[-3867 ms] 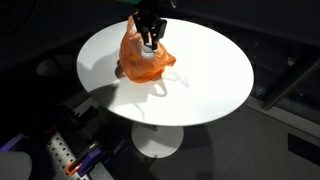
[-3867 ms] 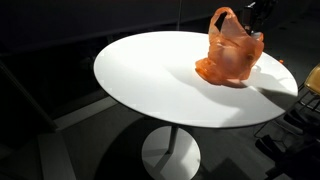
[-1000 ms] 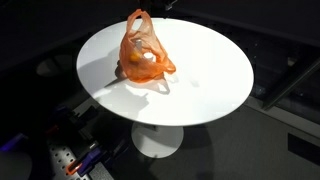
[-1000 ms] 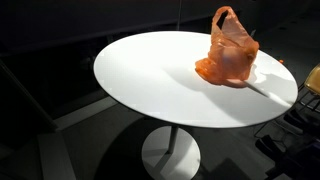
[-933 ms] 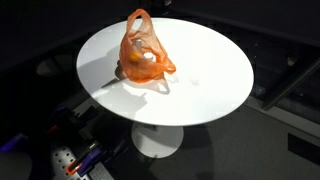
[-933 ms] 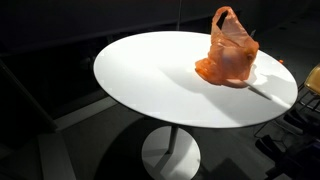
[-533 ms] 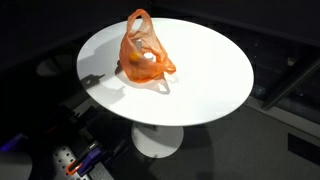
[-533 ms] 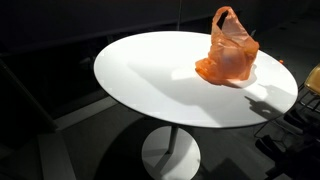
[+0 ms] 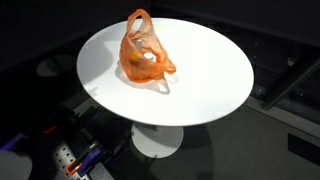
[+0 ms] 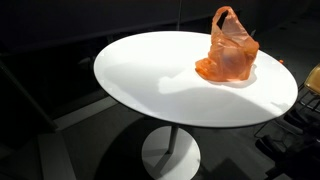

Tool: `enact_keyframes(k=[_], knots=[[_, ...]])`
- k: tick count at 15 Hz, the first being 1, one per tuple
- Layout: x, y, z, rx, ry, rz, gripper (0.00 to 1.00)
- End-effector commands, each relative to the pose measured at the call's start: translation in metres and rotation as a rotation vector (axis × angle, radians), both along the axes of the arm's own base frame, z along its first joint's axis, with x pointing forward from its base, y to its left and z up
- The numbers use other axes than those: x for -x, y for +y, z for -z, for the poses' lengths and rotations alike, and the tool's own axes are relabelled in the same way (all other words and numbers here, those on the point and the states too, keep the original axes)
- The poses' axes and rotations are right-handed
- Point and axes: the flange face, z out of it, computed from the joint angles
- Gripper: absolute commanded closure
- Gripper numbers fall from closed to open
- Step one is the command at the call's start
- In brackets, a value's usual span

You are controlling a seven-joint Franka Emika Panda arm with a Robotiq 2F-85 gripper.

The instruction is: Put the white container in the orange plastic bag.

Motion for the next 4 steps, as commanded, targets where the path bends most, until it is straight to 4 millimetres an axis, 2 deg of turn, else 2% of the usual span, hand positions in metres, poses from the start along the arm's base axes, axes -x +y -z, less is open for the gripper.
enact_keyframes(k=[1,4], knots=[[0.0023,0.0031,-0.0026,0.002,0.002,-0.009,0.00],[0.0047,0.0076,-0.0040,0.003,0.004,-0.019,0.00]])
